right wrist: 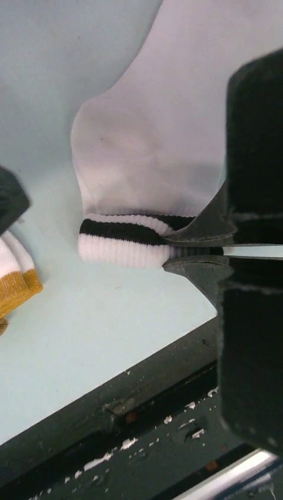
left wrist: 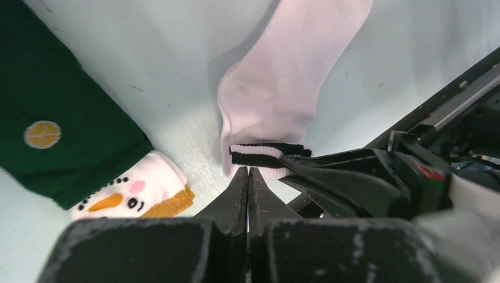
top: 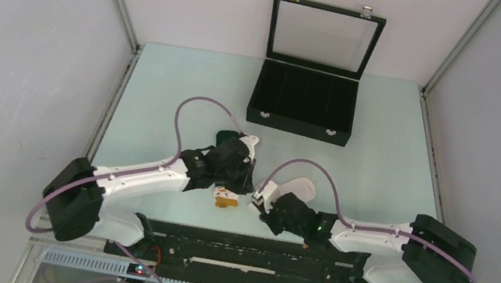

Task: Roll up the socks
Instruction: Roll a pair of socks at the center of the board.

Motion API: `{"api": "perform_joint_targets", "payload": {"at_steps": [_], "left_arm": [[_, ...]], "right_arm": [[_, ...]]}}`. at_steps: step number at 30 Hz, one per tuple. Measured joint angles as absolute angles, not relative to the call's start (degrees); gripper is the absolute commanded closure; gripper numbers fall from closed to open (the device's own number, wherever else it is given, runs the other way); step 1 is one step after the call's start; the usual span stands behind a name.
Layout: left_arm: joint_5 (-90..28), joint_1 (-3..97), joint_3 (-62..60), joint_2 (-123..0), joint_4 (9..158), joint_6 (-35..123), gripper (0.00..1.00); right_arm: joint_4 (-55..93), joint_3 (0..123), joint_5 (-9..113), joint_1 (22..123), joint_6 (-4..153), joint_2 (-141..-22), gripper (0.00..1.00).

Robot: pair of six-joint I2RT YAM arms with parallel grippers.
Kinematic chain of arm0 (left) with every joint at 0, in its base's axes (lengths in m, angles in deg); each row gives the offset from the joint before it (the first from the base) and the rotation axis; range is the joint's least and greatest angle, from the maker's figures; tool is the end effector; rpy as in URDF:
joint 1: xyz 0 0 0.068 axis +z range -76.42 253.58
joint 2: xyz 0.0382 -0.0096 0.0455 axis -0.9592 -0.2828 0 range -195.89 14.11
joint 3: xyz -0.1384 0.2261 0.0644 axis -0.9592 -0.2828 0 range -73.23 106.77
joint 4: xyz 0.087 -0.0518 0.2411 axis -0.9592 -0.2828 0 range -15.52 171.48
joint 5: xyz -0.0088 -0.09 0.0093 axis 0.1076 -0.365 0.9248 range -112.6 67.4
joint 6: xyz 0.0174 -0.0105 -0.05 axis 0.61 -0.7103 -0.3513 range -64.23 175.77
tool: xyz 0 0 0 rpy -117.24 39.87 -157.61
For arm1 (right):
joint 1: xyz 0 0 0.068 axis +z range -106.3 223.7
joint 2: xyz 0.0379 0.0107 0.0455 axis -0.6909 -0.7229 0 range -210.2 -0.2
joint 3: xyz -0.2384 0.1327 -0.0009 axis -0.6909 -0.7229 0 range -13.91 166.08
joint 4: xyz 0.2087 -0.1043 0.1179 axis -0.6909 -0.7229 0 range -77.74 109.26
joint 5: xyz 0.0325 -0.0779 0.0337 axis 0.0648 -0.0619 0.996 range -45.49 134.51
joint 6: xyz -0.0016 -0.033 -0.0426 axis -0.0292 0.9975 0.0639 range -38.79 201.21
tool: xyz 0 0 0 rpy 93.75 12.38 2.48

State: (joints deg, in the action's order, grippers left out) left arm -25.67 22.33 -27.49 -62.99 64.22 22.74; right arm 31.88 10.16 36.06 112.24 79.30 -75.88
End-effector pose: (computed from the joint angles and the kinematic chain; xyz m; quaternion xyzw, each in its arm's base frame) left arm 0.1701 -0.2148 0.2123 0.1574 0.9219 -0.2555 0.2450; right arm 0.0922 0.2203 0.1459 -0.4679 0.7695 0.1934 0.3892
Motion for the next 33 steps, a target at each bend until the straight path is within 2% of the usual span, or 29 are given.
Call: {"api": "perform_joint_targets", "payload": {"at_steps": [8,16,25,33], "left_arm": [[-24.2,23.0,-27.5,-57.8,60.4,22.8,1.00],[-25.3,23.0,-27.5,-57.7,59.6,22.8,1.00],[-27.9,22.9,-27.5,-59.9,60.0,23.4,1.00],[-31.0,22.6,-27.4,-64.9,61.6,23.4,1.00]], "right_arm": [[33.1,10.2,56.1,100.3,74.1,-76.5,1.00],[36.1,11.7,73.6,89.4,65.5,-82.8,1.00],[39.6,13.0,85.7,81.9,55.4,-90.5,1.00],[40.4,13.6,89.7,78.4,48.2,-94.0,1.00]]}}
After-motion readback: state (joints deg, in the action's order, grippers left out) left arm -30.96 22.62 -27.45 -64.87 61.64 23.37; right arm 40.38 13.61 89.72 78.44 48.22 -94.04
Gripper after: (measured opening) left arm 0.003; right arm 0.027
